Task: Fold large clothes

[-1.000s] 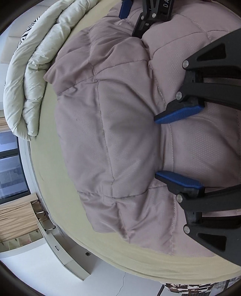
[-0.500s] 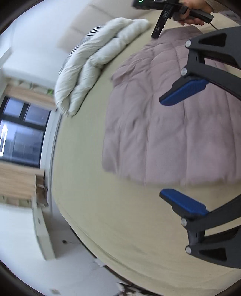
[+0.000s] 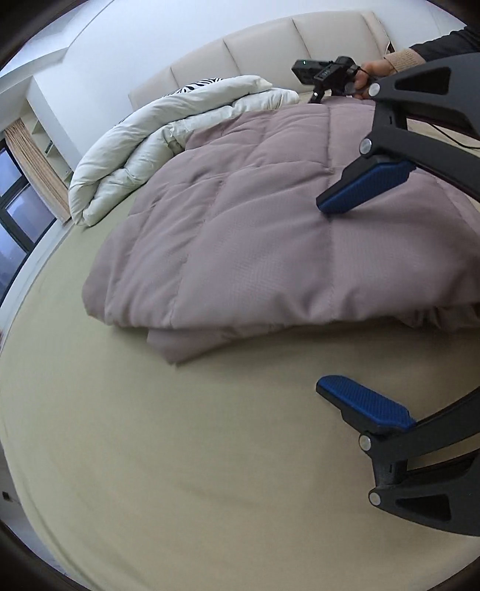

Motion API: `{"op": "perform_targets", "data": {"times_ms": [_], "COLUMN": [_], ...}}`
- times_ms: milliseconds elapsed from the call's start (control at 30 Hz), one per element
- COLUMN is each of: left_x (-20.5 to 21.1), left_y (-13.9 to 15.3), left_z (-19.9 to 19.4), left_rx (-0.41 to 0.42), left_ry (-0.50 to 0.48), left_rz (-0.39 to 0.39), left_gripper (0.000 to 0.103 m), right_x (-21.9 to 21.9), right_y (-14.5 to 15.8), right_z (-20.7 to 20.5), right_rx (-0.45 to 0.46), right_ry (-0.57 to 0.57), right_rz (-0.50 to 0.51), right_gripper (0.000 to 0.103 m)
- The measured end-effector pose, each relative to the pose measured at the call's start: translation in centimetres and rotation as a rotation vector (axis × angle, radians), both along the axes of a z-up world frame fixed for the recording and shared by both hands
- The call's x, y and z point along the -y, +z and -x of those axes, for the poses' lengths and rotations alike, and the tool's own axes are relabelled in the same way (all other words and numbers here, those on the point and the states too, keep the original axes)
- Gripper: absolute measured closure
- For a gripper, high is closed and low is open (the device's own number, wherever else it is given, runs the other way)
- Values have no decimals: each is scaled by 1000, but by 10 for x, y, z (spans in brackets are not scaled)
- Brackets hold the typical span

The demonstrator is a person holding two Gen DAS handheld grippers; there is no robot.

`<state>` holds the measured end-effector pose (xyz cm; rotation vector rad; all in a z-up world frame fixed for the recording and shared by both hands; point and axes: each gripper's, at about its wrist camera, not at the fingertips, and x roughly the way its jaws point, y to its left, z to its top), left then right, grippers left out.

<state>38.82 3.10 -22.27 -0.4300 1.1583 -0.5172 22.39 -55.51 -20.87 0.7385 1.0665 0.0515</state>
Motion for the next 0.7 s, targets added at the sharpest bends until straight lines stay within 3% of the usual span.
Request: {"op": "perform_targets", "data": {"times_ms": [200,300,400,567,633,700], "left_x": [-6,-2,5,25,24,22], "left_y": [-13,-17,-21,-28,-29,-26], "left_z": [-28,-38,-48,-61,-59,-56], "left_rx": [-81,-115,-135,-161,-161,-159], "left_ry": [27,-8,-22,-27,-32,-40], "left_rz": [144,187,204,208,211,214], "left_gripper": [11,11,13,31,40,50], "right_x": [1,-8,-16,-25,-27,-37], "right_y": [-4,-4,-13,-21,-18,-11], "right_z": [-7,-3,-9,-33,-34,-30], "right_rx": [82,108,72,51,46,39], "right_ry": [104,148,173,170,170,177], "right_rz": [-129,-144,-128,-105,-78,-43], "right_gripper": [5,5,5,5,9,22]}}
